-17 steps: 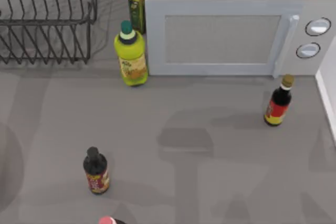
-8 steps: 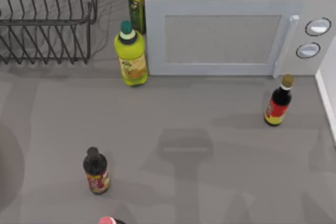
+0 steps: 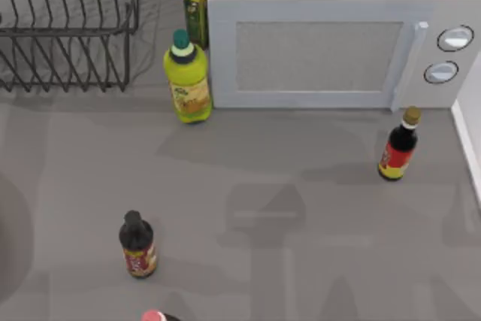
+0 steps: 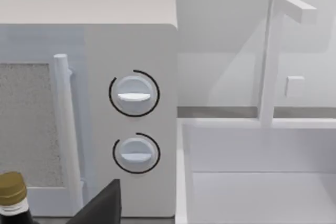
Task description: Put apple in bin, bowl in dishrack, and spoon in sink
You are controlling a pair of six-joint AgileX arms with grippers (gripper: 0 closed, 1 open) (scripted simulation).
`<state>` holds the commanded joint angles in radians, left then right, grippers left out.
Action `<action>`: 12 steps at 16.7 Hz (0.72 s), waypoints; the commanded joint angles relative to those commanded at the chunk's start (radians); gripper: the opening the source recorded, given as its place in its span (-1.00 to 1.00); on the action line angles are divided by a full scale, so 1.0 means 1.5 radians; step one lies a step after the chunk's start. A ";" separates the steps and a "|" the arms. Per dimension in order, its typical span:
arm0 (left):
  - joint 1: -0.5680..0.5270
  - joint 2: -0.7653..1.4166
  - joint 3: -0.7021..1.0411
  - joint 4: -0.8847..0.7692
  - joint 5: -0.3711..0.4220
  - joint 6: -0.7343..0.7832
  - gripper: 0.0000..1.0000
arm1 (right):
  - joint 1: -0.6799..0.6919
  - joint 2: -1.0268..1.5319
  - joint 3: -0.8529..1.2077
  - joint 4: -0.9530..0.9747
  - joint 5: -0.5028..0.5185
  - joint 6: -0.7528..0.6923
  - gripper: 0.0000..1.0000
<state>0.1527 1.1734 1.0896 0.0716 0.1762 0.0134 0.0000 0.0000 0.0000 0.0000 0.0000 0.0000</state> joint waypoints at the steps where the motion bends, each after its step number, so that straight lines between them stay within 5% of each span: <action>1: -0.005 0.042 -0.006 0.053 -0.004 -0.001 -1.00 | 0.000 0.000 0.000 0.000 0.000 0.000 1.00; 7: -0.038 0.281 -0.066 0.377 -0.032 -0.002 -1.00 | 0.000 0.000 0.000 0.000 0.000 0.000 1.00; 12: -0.057 0.385 -0.109 0.502 -0.047 0.001 -1.00 | 0.000 0.000 0.000 0.000 0.000 0.000 1.00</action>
<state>0.0676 1.7506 0.9260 0.8253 0.1064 0.0156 0.0000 0.0000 0.0000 0.0000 0.0000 0.0000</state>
